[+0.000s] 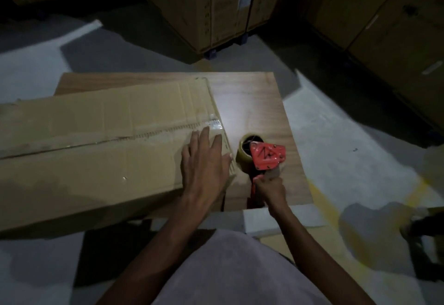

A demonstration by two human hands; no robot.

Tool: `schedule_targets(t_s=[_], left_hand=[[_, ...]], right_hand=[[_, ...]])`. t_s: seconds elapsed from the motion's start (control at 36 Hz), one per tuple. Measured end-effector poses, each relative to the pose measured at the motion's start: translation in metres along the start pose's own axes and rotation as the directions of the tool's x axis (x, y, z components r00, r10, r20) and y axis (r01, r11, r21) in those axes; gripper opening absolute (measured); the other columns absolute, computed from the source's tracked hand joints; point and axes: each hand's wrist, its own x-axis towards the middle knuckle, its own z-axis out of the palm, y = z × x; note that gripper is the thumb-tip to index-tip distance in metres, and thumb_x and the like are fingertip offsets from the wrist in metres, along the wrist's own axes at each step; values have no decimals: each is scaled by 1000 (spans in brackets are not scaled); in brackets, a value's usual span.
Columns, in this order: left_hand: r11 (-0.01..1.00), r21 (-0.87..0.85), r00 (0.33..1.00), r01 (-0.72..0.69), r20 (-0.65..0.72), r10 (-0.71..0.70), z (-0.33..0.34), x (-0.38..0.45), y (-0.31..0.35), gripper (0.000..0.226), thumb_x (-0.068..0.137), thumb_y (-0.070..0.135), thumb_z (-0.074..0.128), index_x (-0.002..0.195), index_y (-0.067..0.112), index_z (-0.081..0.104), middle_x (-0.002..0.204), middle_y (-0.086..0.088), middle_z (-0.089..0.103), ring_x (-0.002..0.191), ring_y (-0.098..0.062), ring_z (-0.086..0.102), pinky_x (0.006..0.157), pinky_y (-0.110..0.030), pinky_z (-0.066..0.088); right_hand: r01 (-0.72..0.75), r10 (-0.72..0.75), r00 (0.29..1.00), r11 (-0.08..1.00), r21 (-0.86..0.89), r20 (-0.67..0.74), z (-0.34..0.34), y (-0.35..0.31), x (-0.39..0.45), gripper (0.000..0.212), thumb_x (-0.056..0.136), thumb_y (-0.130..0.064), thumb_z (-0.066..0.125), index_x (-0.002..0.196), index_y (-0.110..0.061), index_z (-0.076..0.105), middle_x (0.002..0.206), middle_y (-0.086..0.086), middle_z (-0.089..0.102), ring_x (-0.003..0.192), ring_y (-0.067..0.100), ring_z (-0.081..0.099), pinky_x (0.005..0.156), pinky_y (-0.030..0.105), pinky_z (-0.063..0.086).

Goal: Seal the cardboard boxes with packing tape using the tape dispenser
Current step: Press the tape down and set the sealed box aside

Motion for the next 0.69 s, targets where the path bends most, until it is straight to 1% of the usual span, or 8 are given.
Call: schedule_targets(t_s=[0.14,0.22,0.31,0.39,0.44,0.5,0.58,0.69], left_hand=[[997,-76,1000,-15,-10,15,9,-14,26,53,101,44,54,149,21,49,162,-8,34,151,-29,22,117,-43,21],[993,-112,999,-32,-33,28,10,-19,34,50,100,42,57,145,20,55,157,-6,42,147,-27,32,115,-42,27],[989,-138,997,-43,-61,35,11,-20,37,47,100,39,60,141,17,60,151,-6,51,143,-26,39,113,-41,30],[982,-175,994,-66,-101,49,11,-21,39,41,98,35,63,134,15,66,140,-7,62,133,-26,52,109,-42,38],[970,-225,986,-90,-157,55,11,-22,40,36,97,31,66,127,12,71,130,-8,69,123,-26,61,102,-43,46],[949,-297,970,-104,-242,30,10,-24,40,30,96,27,68,120,9,74,121,-9,73,110,-25,68,94,-42,54],[904,-422,951,-67,-301,-71,9,-22,38,26,97,26,68,116,12,77,113,-3,76,97,-17,72,86,-38,59],[837,-547,938,-5,-293,-186,4,-6,35,26,97,26,68,117,12,77,111,-2,77,98,-11,71,89,-32,59]], right_hand=[[89,-70,992,979,-182,107,11,9,9,51,91,-32,73,126,2,57,123,25,63,112,42,63,93,46,54],[138,-115,985,972,-190,125,9,4,12,34,88,-19,69,116,-2,59,114,22,66,106,43,65,92,49,55],[126,-113,985,987,-99,128,4,-4,12,10,86,-9,64,94,-3,62,103,25,70,100,43,67,88,48,57],[115,-111,988,993,-28,107,-10,-7,6,26,74,-28,62,85,-5,67,91,20,73,90,41,68,82,46,58],[129,-131,989,991,35,74,-19,-8,2,38,63,-37,58,89,-11,66,85,15,73,83,39,68,78,44,59],[122,-137,987,980,158,86,-24,-8,-3,39,69,-35,63,100,-11,66,86,17,73,82,39,70,77,47,60],[177,-212,971,947,267,109,-31,-13,-9,13,83,-21,71,80,-9,67,67,10,62,64,29,63,60,39,51],[358,-399,915,870,338,58,-60,-40,-20,9,80,-16,69,75,-12,62,55,-1,55,51,18,53,49,32,47]])
